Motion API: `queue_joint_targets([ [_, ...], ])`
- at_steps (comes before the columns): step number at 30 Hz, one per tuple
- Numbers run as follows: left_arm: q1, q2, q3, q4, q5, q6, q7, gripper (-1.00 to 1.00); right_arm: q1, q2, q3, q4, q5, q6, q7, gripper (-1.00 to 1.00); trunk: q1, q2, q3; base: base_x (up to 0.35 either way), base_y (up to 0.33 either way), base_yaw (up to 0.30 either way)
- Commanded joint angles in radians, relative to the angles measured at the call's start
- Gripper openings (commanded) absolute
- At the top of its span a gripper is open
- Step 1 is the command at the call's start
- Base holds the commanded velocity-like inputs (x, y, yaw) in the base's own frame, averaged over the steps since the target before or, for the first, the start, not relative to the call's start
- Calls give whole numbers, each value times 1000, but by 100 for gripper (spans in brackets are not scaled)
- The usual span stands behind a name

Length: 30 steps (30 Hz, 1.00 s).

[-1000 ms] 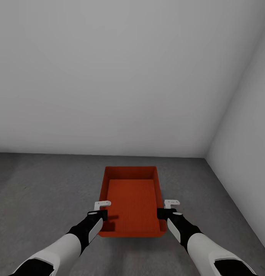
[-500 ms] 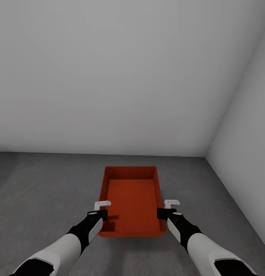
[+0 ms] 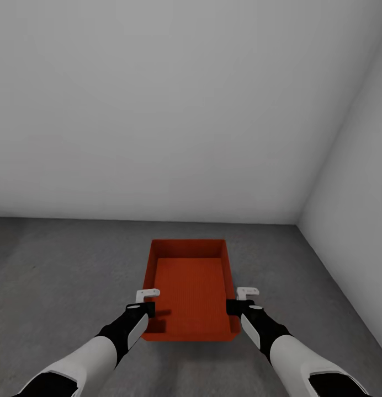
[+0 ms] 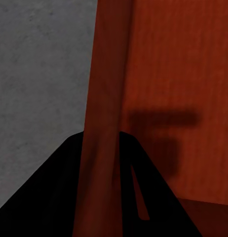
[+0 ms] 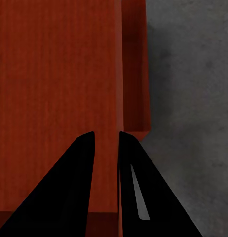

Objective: Move the two storage containers from the living room to the garage. In the garage, place one container on the floor and stack the other container on top of it (either order is fine).

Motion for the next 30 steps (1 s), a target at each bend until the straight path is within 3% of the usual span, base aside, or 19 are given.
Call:
queue_joint_targets([
  [1, -1, 42, 61, -6, -14, -19, 8, -100, 0, -4, -20, 0, -7, 5, 1, -100, 0, -1, -1, 0, 0, 0],
  [24, -1, 42, 61, -6, -14, -20, 8, -100, 0, -4, -20, 0, -5, 5, 1, -100, 0, -1, -1, 1, 0, 0],
  [30, -1, 42, 61, -6, -14, -19, 8, -100, 0, -4, -20, 0, -5, 5, 1, -100, 0, -1, -1, 151, 0, 0],
])
